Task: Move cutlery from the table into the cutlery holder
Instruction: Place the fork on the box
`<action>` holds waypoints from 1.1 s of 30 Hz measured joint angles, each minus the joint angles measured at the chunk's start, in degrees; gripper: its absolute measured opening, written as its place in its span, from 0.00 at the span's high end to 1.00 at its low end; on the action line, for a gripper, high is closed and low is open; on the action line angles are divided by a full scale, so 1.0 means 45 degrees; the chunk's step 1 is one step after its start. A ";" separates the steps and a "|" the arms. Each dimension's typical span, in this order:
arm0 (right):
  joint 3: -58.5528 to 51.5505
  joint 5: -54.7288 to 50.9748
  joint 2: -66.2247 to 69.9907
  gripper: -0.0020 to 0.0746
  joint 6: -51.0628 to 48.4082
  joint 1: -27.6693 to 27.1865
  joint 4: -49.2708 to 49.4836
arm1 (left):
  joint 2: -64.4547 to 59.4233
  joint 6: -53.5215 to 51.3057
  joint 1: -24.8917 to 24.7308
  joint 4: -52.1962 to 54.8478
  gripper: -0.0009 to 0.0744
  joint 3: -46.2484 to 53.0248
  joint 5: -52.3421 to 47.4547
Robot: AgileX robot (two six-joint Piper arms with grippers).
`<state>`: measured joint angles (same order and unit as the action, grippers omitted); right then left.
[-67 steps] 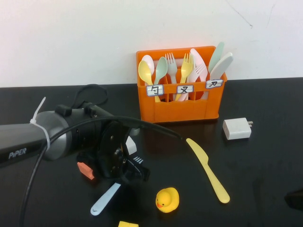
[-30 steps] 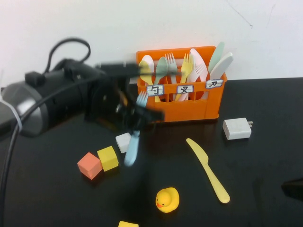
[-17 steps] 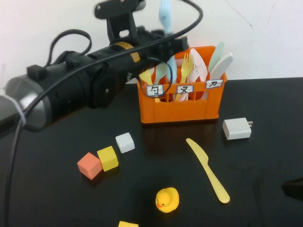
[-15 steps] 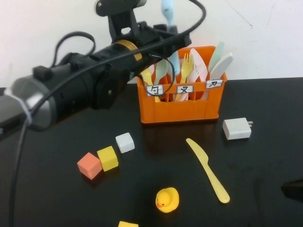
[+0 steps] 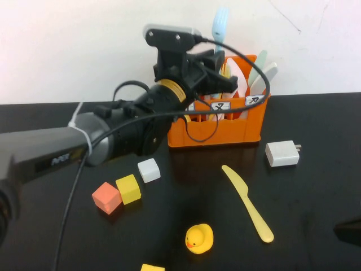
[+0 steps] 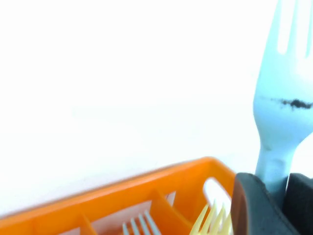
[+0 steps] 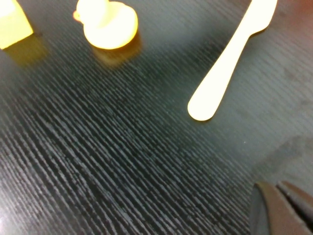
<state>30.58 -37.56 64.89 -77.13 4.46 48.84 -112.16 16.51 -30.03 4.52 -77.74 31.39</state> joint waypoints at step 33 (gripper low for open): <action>0.0000 -0.0802 0.0000 0.98 -0.0028 0.0000 -0.0230 | -0.1298 -0.2341 0.0000 -0.0339 0.46 -0.0096 0.1900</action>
<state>30.58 -41.17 64.89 -77.25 4.46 47.81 -118.00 5.98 -30.03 3.00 -78.17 39.94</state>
